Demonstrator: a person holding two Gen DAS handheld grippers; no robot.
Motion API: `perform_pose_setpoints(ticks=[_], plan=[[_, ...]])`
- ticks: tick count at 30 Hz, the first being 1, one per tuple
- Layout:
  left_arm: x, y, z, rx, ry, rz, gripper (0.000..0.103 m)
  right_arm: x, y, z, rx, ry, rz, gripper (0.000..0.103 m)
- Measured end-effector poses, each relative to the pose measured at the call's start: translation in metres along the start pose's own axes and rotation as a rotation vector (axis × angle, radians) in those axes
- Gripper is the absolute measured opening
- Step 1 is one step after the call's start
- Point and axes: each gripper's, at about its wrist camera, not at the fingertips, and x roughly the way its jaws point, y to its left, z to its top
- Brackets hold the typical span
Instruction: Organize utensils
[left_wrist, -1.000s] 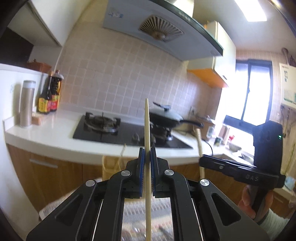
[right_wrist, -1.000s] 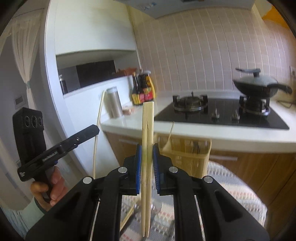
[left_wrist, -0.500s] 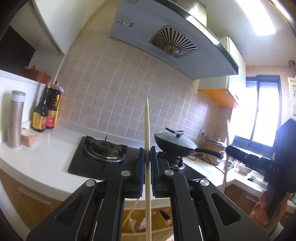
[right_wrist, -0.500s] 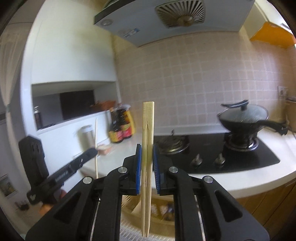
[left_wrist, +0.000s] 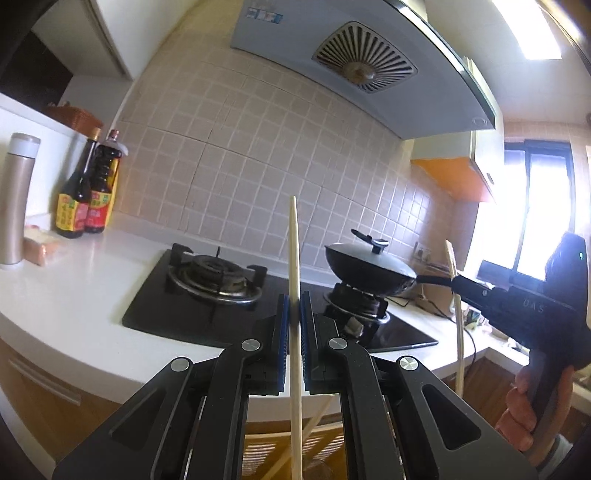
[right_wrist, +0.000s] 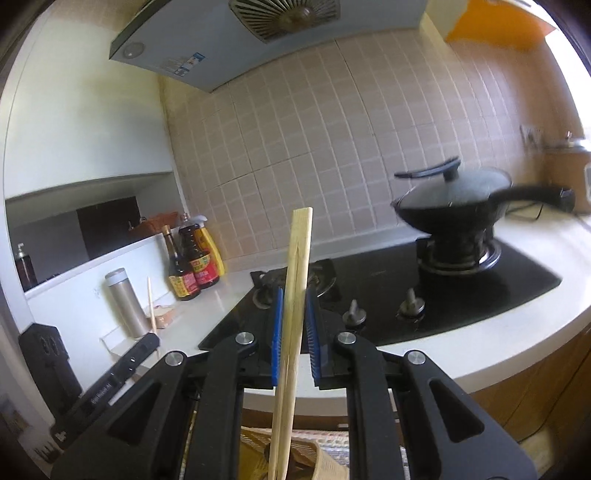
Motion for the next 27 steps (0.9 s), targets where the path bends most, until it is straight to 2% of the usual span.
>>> perform_pose_setpoints(ticks=[12, 16, 21, 24, 27], plan=[[0.011, 0.014, -0.006, -0.03, 0.002, 0.024, 0.004, 0.019, -0.005, 0.007, -0.002, -0.033, -0.056, 0.01], [0.014, 0.019, -0.011, -0.04, 0.016, 0.017, 0.004, 0.028, -0.005, -0.001, 0.0, 0.004, -0.02, 0.01], [0.018, 0.019, -0.021, -0.029, 0.051, 0.004, 0.004, 0.02, -0.021, -0.015, -0.032, 0.142, 0.051, 0.011], [0.016, 0.021, -0.022, -0.051, 0.05, -0.003, 0.004, 0.019, -0.035, -0.03, -0.068, 0.295, 0.05, 0.011], [0.017, 0.021, -0.022, -0.057, 0.046, 0.006, 0.004, 0.025, -0.051, -0.059, -0.102, 0.508, 0.052, 0.012]])
